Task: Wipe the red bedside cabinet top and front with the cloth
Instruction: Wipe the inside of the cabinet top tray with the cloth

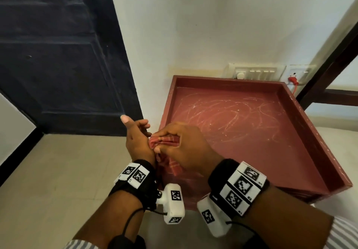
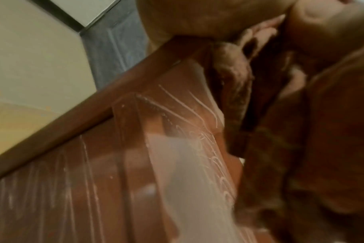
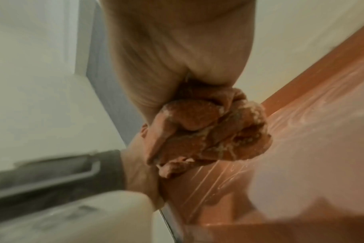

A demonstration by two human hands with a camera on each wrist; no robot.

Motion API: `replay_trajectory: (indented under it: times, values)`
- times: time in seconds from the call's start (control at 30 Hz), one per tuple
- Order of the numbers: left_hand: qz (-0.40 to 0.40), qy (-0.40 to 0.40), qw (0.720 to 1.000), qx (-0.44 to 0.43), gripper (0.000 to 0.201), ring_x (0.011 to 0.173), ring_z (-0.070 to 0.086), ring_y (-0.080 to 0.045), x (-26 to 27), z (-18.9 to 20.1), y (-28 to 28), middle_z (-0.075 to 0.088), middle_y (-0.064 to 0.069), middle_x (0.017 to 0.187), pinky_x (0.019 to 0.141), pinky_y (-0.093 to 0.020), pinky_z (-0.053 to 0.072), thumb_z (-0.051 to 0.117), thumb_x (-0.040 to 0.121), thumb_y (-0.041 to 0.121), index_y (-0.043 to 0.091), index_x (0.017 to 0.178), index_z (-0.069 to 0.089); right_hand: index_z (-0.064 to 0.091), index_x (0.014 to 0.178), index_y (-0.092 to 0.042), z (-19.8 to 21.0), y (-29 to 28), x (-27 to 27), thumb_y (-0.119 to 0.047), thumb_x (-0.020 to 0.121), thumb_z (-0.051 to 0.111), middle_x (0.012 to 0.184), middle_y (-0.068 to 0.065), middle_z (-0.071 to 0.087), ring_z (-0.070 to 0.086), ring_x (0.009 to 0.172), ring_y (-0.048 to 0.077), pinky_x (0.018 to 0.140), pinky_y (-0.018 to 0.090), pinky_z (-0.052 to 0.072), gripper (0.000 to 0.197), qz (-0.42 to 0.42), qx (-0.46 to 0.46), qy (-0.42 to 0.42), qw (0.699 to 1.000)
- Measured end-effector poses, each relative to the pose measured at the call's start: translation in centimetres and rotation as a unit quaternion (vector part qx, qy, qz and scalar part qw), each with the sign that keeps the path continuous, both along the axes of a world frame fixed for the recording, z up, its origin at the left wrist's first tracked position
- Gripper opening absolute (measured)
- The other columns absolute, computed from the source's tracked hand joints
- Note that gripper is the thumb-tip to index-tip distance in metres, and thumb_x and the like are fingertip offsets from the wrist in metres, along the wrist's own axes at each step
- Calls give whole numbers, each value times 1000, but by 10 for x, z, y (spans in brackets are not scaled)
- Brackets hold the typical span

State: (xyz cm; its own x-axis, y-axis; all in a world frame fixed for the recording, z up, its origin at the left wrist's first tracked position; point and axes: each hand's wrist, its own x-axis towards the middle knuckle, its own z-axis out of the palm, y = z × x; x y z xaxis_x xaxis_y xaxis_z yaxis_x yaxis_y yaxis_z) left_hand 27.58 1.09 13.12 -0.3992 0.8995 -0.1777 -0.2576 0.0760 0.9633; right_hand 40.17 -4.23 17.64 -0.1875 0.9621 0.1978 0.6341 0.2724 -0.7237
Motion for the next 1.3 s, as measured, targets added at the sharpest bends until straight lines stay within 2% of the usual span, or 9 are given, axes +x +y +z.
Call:
replay_trajectory:
  times: [0.1, 0.27, 0.4, 0.57, 0.7, 0.8, 0.93, 1.13, 1.3]
  values:
    - [25, -30, 999, 33, 79, 87, 58, -20, -1, -4, 0, 67, 1, 95, 97, -47, 52, 25, 90, 83, 19, 97, 70, 77, 108, -32, -4, 14, -7, -26, 83, 79, 106, -10, 64, 57, 98, 8, 89, 27, 50, 26, 40, -7, -89, 995]
    - [47, 20, 995, 88, 80, 90, 57, -16, 2, -2, -2, 66, 2, 102, 84, -31, 46, 24, 87, 80, 16, 109, 66, 78, 101, -29, -1, 52, -10, -20, 84, 70, 98, -3, 59, 56, 95, 19, 80, 32, 49, 20, 26, 37, -156, 987]
    - [47, 2, 997, 68, 77, 89, 57, -16, 2, 2, -6, 66, 0, 103, 83, -31, 41, 19, 100, 68, 10, 118, 65, 78, 98, -26, 4, 81, -11, -21, 84, 74, 100, -1, 58, 54, 98, 23, 76, 28, 40, 16, -14, 28, -192, 981]
    - [66, -30, 994, 78, 78, 87, 57, -17, 1, 5, -9, 65, -2, 101, 83, -31, 42, 22, 99, 67, 5, 121, 63, 77, 91, -28, 4, 52, -12, -21, 82, 76, 95, -4, 55, 55, 88, 14, 67, 20, 41, 12, 21, 24, -156, 987]
    - [76, -72, 991, 81, 86, 87, 58, -16, -3, 5, -9, 65, -2, 102, 86, -34, 44, 24, 90, 72, 3, 127, 60, 68, 96, -34, -3, 18, -24, -29, 87, 67, 98, -5, 48, 50, 94, 19, 78, 38, 51, 10, 68, 31, -167, 983]
    - [86, -57, 991, 89, 80, 89, 57, -17, -2, 5, -11, 64, -3, 102, 85, -33, 44, 25, 90, 69, 5, 123, 60, 64, 98, -35, -8, 20, -22, -27, 86, 69, 100, -6, 45, 49, 96, 18, 81, 43, 53, 15, 55, 24, -163, 985]
    - [80, 65, 991, 89, 62, 91, 59, -20, 5, 4, -7, 64, 2, 99, 85, -36, 49, 25, 94, 69, 20, 107, 60, 65, 97, -33, -6, 41, -18, -24, 81, 72, 101, -5, 47, 49, 98, 20, 85, 40, 50, 20, 41, 7, -162, 986]
    - [-9, 283, 956, -74, 25, 99, 59, -31, 2, -9, 12, 66, -10, 107, 78, -34, 38, 46, 102, 27, 11, 102, 65, 71, 93, -20, 7, 110, -2, -15, 79, 69, 98, -1, 52, 49, 88, 16, 78, 24, 34, 15, -25, 4, -191, 981]
    - [-37, 329, 940, -88, 36, 90, 60, -32, 4, -11, 13, 68, -8, 94, 85, -44, 51, 40, 100, 36, 13, 87, 64, 69, 82, -22, 8, 177, 11, -10, 71, 68, 92, 2, 67, 65, 83, 26, 74, 33, 56, 16, -70, -43, -186, 979]
